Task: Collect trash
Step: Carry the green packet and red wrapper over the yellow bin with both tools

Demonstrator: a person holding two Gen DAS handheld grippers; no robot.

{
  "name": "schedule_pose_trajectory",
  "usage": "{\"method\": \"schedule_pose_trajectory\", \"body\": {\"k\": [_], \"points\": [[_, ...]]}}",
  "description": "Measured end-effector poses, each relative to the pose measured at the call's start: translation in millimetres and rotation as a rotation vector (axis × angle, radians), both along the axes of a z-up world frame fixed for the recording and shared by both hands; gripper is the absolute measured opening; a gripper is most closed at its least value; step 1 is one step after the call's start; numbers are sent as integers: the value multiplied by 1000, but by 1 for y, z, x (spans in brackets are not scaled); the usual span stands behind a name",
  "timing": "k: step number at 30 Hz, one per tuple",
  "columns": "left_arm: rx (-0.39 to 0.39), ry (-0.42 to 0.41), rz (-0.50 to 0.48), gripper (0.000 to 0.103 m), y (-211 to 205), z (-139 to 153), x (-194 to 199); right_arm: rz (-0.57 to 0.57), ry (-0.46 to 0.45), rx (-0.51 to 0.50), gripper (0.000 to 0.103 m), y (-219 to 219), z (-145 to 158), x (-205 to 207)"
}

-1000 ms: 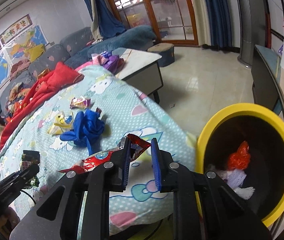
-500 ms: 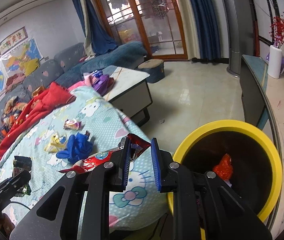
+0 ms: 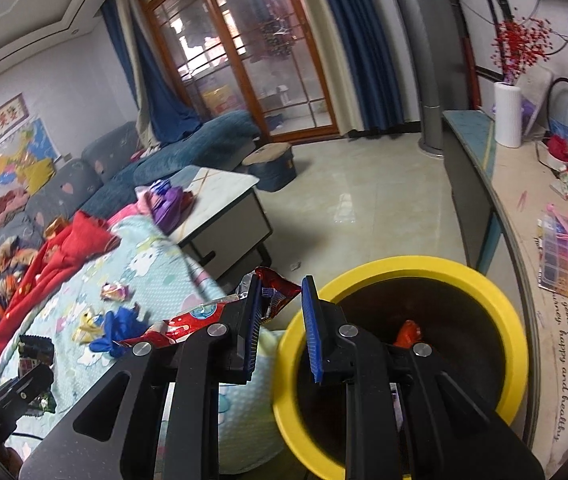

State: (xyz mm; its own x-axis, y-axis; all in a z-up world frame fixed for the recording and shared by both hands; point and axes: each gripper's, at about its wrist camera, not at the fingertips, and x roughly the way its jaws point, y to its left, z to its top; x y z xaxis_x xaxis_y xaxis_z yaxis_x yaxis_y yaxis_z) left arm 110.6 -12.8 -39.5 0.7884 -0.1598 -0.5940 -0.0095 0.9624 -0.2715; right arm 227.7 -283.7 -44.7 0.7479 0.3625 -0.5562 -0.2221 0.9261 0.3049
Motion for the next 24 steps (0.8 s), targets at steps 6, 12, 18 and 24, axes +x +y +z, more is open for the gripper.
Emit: {"method": "schedule_pose_trajectory", "body": {"k": [6, 12, 18, 24], "points": [[14, -3, -45, 15, -18, 0, 8, -47, -40, -33, 19, -18, 3, -4], [27, -4, -92, 15, -36, -1, 16, -103, -64, -56, 19, -39, 3, -6], [41, -5, -134, 15, -56, -3, 26, -145, -71, -67, 19, -57, 1, -6], [62, -6, -183, 15, -76, -5, 33, -187, -77, -88, 19, -72, -2, -6]]}}
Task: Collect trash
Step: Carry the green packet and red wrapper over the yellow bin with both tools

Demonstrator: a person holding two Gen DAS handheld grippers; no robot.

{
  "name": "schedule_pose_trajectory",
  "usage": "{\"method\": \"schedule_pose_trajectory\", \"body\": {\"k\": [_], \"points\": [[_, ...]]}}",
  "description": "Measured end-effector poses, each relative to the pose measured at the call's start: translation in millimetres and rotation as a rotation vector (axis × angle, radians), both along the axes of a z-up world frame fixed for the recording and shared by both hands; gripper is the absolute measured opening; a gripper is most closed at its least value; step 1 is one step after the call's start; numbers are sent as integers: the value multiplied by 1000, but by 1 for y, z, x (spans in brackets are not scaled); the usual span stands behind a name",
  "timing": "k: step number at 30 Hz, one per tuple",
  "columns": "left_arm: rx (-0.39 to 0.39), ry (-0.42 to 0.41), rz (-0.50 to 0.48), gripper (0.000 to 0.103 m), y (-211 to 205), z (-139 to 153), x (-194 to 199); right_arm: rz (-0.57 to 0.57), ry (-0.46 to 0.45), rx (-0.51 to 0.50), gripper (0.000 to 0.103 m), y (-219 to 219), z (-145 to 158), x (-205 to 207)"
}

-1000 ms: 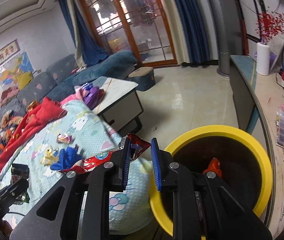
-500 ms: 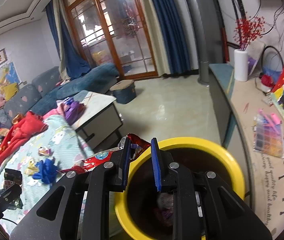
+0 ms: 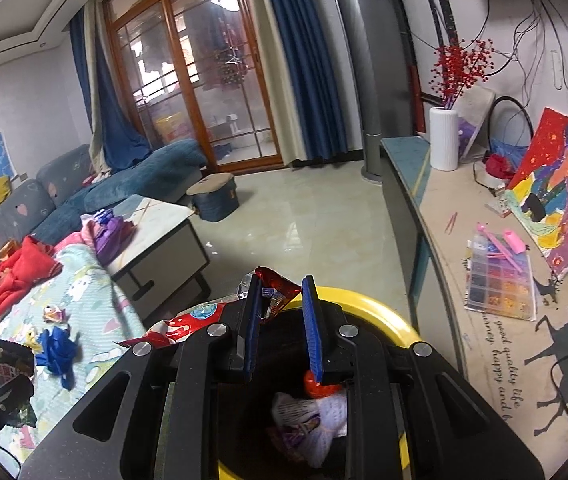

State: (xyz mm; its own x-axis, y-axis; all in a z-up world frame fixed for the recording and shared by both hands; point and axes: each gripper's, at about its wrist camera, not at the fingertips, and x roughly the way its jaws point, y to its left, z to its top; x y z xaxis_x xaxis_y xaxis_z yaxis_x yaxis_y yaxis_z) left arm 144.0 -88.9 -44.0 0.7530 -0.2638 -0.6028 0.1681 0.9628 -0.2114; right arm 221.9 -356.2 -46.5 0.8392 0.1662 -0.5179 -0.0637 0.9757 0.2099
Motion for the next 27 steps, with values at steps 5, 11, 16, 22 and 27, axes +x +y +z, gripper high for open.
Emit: {"method": "schedule_pose_trajectory", "body": {"k": [5, 11, 16, 22, 27], "points": [[9, -1, -50, 15, -20, -2, 7, -36, 6, -4, 19, -14, -5, 2], [15, 2, -105, 15, -44, -8, 15, -83, 25, -3, 19, -30, -16, 5], [25, 2, -131, 15, -60, -12, 23, -112, 37, -17, 20, -40, -25, 5], [33, 19, -158, 15, -73, -22, 31, -133, 48, -48, 20, -48, -34, 7], [36, 47, -190, 15, -84, -32, 38, -146, 70, -64, 20, -54, -43, 10]]}}
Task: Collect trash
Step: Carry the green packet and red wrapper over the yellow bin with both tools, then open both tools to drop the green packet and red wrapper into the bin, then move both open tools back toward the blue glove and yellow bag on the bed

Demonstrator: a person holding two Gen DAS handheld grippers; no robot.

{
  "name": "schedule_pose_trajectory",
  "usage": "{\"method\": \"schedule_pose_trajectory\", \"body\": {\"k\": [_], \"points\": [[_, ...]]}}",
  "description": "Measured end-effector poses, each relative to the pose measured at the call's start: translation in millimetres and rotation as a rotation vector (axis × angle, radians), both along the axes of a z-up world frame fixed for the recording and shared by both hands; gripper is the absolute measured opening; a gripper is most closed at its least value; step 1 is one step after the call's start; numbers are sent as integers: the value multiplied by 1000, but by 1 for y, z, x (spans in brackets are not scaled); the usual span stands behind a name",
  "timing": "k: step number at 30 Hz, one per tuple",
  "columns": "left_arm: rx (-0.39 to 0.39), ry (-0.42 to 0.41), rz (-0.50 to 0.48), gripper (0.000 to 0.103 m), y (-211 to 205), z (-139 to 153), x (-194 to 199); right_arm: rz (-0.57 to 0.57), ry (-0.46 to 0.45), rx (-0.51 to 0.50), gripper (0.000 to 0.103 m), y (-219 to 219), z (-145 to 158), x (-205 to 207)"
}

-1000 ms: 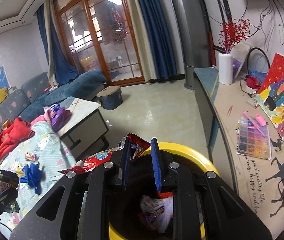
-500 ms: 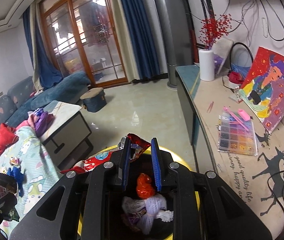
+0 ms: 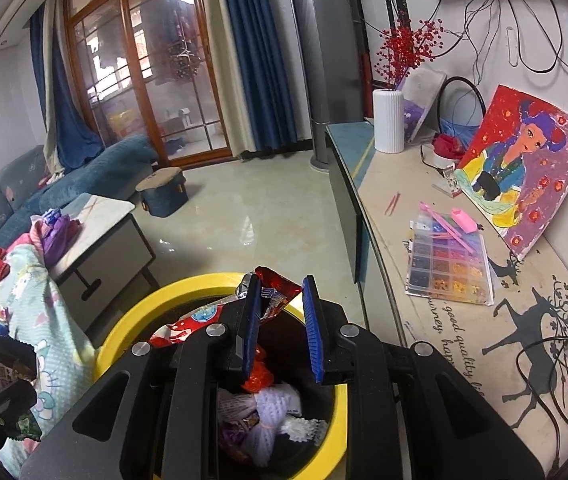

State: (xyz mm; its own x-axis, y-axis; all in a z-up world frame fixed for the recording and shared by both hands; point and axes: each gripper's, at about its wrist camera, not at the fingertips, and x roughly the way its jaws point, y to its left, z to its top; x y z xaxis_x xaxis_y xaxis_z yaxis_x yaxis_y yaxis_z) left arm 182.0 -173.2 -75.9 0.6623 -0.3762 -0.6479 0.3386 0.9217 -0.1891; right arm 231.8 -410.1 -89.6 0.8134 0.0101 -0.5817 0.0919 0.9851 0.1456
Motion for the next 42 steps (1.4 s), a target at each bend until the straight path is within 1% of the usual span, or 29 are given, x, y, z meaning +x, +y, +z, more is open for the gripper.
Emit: {"method": "schedule_pose_trajectory", "body": {"k": [9, 12, 19, 22, 25, 27, 30, 32, 34, 36, 38, 39, 40, 41, 42], "points": [[8, 41, -34, 16, -10, -16, 10, 27, 40, -41, 22, 6, -13, 4], [2, 55, -50, 16, -12, -19, 13, 40, 55, -30, 23, 7, -17, 5], [1, 82, -55, 17, -12, -26, 21, 73, 92, -4, 24, 9, -22, 8], [1, 88, -54, 17, -13, -27, 24, 82, 97, 1, 26, 11, -23, 8], [-3, 92, -49, 21, -13, -26, 27, 86, 97, 12, 28, 11, -22, 8], [-5, 91, -47, 22, -13, -26, 28, 86, 96, 26, 32, 10, -21, 8], [-12, 93, -38, 27, -12, -26, 29, 89, 91, 30, 34, 10, -20, 7], [-18, 95, -35, 37, -11, -26, 29, 88, 87, 32, 36, 10, -18, 6], [-25, 93, -29, 45, -10, -25, 29, 83, 83, 46, 41, 8, -17, 5], [-27, 89, -23, 50, -8, -24, 27, 79, 77, 48, 47, 8, -15, 5], [-31, 86, -19, 59, -6, -23, 27, 73, 69, 53, 52, 7, -12, 3], [-34, 85, -16, 62, -6, -22, 27, 71, 64, 56, 53, 7, -11, 3], [-38, 83, -10, 69, -4, -22, 26, 71, 61, 59, 54, 6, -10, 2], [-40, 81, -5, 74, -2, -21, 26, 70, 58, 60, 56, 6, -9, 2], [-41, 78, 0, 77, 0, -20, 25, 67, 53, 60, 59, 6, -8, 2]]}}
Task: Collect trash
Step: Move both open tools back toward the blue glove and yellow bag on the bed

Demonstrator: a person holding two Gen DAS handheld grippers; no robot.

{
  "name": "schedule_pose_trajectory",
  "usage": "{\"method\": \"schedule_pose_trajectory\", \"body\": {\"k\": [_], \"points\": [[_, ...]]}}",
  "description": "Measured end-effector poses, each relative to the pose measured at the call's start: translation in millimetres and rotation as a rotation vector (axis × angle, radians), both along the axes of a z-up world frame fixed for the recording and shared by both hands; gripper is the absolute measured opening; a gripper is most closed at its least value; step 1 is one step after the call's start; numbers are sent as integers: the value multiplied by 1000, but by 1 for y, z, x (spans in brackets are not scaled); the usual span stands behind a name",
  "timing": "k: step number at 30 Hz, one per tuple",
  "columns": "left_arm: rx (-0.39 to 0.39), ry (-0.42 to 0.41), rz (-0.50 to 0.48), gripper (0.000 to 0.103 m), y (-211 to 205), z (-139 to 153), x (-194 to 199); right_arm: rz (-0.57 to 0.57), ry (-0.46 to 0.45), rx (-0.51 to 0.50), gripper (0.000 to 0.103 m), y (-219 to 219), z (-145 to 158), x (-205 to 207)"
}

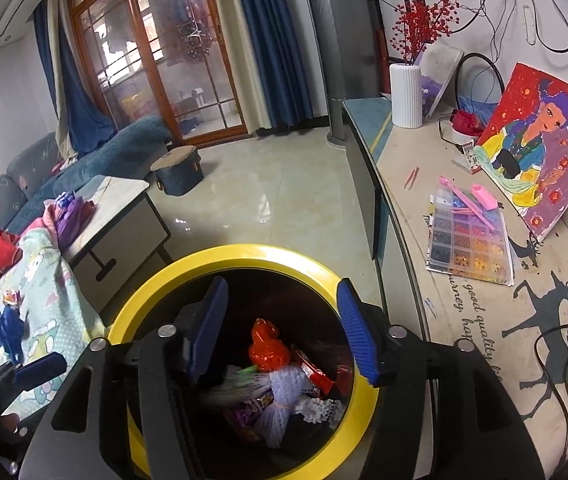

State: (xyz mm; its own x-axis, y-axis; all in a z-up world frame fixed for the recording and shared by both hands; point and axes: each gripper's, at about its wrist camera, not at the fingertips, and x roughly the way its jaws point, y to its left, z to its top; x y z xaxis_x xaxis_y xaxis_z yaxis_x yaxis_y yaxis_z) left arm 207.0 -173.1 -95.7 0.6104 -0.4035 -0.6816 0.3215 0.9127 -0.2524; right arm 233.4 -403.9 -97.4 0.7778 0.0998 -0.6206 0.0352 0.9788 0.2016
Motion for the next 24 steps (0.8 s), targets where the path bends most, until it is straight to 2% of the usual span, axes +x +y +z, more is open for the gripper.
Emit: {"method": "schedule_pose_trajectory", "body": {"k": [2, 5, 12, 24], "points": [[22, -12, 24, 89, 3, 3, -3, -2, -9, 4, 62, 1, 2, -2], [31, -51, 41, 92, 7, 11, -8, -5, -20, 9, 67, 2, 6, -3], [49, -122, 108, 92, 22, 28, -23, 14, -46, 32, 71, 11, 17, -9], [46, -140, 232, 92, 57, 39, -33, 96, -79, 35, 73, 43, 38, -21]]}}
